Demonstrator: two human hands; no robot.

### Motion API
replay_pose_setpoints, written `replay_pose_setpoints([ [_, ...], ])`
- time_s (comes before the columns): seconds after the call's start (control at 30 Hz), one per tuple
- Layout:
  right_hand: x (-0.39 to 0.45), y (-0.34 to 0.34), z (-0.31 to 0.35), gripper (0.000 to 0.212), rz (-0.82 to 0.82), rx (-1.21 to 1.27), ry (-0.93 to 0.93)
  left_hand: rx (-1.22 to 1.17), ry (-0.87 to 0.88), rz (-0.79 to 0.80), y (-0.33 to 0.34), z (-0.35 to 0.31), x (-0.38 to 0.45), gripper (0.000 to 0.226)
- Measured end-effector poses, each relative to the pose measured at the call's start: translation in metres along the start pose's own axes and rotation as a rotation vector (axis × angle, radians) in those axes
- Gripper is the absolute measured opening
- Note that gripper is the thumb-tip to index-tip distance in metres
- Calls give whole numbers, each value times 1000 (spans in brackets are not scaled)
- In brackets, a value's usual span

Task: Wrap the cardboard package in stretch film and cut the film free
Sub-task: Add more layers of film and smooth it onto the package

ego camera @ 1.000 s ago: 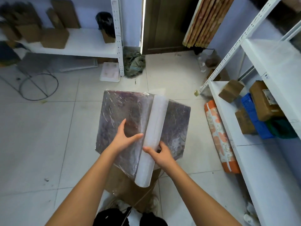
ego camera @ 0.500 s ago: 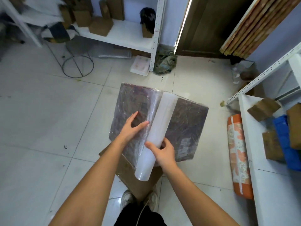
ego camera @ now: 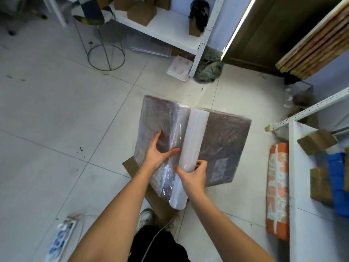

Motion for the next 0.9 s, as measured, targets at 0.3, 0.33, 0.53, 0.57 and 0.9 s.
replay_pose_setpoints([
  [0.3,8,41,7,63,219,-88,-66,-147,-94,-44,-34,29,-1,110],
  [0.33,7,45,8,63,239,-89,-68,-144,-105,-46,-38,32,-1,108],
  [0.53,2,73,11,64,283,-126,-78,-204,-144,-56,-55,54,1,108],
  [0.57,0,80,11,65,293,-140,-80,-231,-164,-58,-58,59,2,109],
  [0.9,-2,128,13,53,396,-170,-183,-375,-253,-102,-85,103,5,115],
])
Point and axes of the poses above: each hand's wrist, its own x-axis towards the middle knuckle, its own y-axis out of the palm, z = x × y, the point moved 8 cm from there along x, towards the middle knuckle, and after that the axes turned 6 degrees about y, right-handed, at the moved point
